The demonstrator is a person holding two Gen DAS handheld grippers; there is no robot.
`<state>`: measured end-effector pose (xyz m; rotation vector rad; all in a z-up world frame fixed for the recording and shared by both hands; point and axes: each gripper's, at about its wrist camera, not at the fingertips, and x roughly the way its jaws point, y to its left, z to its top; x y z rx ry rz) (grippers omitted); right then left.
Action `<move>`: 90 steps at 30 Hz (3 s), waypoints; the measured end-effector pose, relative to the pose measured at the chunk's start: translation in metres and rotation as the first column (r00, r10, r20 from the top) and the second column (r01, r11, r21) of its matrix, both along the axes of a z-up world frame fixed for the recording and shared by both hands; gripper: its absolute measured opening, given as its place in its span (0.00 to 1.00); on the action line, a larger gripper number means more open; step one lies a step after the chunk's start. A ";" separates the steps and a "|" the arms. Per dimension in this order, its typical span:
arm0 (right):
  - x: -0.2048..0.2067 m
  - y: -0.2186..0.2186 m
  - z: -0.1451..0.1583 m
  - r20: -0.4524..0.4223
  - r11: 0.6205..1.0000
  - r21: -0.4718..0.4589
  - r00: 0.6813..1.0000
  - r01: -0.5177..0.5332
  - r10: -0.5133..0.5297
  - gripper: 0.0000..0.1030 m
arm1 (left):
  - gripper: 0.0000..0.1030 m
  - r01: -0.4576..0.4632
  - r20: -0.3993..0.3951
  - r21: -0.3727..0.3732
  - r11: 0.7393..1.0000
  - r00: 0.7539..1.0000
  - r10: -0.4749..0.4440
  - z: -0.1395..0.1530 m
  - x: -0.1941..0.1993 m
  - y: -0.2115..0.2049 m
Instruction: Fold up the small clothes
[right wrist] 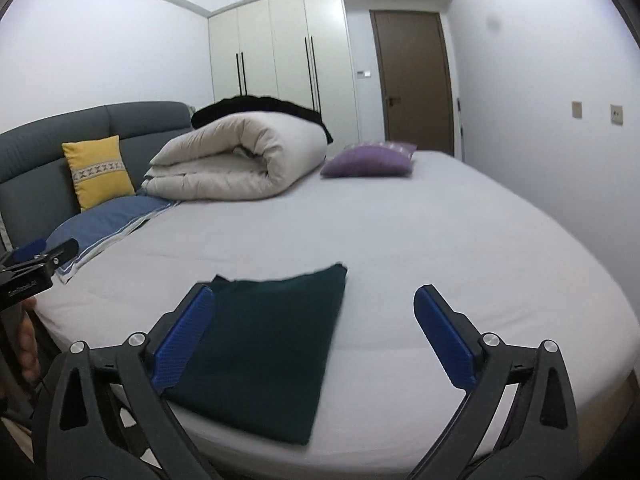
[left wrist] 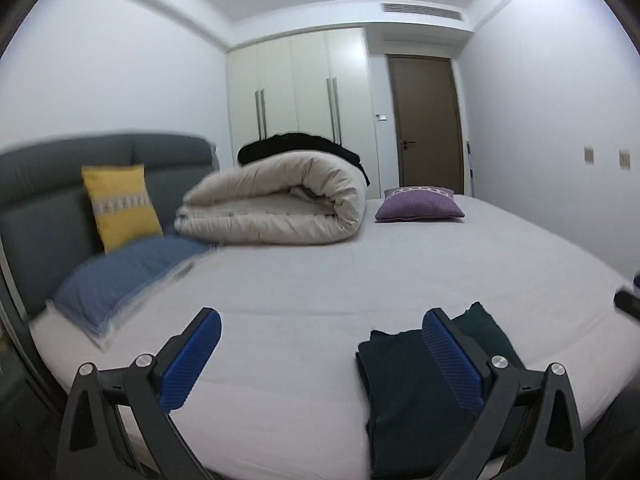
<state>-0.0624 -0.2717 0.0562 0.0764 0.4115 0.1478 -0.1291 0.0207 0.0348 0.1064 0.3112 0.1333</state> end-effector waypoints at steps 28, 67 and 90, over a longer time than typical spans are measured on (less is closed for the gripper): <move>0.061 0.062 -0.089 -0.340 0.989 -0.130 0.934 0.063 -0.104 1.00 | 1.00 -0.035 -0.497 -0.091 0.995 0.868 -0.015 -0.139 0.073 -0.019; 0.076 0.069 -0.107 -0.402 0.992 -0.112 0.910 0.064 -0.104 1.00 | 1.00 -0.048 -0.525 -0.124 0.991 0.851 -0.025 -0.147 0.075 -0.011; 0.073 0.075 -0.109 -0.404 0.992 -0.110 0.909 0.062 -0.102 1.00 | 1.00 -0.052 -0.528 -0.130 0.990 0.849 -0.024 -0.148 0.073 -0.011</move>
